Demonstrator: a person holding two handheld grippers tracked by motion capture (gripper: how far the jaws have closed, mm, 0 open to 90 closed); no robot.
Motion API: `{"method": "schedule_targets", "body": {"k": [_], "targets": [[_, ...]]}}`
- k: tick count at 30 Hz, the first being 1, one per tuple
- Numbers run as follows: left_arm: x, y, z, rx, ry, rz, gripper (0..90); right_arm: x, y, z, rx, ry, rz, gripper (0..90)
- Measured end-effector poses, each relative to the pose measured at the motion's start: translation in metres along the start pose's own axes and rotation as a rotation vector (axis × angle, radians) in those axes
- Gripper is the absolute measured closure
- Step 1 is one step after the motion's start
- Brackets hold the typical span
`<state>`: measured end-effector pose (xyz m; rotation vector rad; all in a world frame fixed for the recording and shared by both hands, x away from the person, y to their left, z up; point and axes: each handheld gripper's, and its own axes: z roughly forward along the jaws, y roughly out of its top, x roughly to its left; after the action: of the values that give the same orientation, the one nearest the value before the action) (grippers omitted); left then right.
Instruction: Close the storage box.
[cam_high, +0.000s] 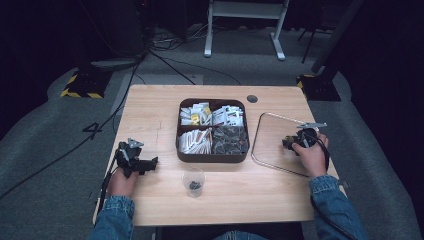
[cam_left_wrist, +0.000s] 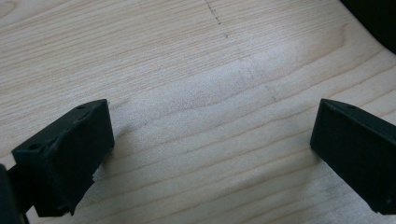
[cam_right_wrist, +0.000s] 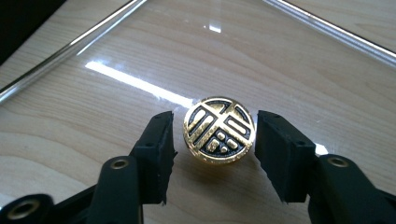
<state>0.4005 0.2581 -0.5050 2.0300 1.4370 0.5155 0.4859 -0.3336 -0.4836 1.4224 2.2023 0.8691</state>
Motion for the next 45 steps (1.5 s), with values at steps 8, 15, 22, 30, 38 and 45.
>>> {"method": "schedule_targets", "body": {"k": [8, 15, 22, 30, 38, 45], "targets": [[0.0, 0.0, 0.0, 0.0, 0.0, -0.001, 0.0, -0.001, -0.001, 0.0, 0.004, -0.006, -0.002, 56.6], [0.0, 0.0, 0.0, 0.0, 0.0, -0.001, 0.0, -0.001, -0.001, 0.0, -0.002, -0.005, 0.01, 57.9], [0.0, 0.0, 0.0, -0.001, 0.0, -0.001, 0.0, -0.002, -0.003, 0.0, -0.021, 0.005, 0.043, 58.3], [0.0, 0.0, 0.0, -0.001, 0.0, 0.0, 0.0, 0.0, 0.002, -0.007, -0.048, 0.006, 0.063, 58.4], [0.0, 0.0, 0.0, -0.001, 0.0, 0.0, 0.0, 0.003, 0.012, -0.027, -0.121, 0.007, 0.057, 58.4], [0.0, 0.0, 0.0, -0.001, 0.0, -0.001, 0.0, 0.005, 0.02, -0.045, -0.186, 0.005, 0.046, 58.4]]}}
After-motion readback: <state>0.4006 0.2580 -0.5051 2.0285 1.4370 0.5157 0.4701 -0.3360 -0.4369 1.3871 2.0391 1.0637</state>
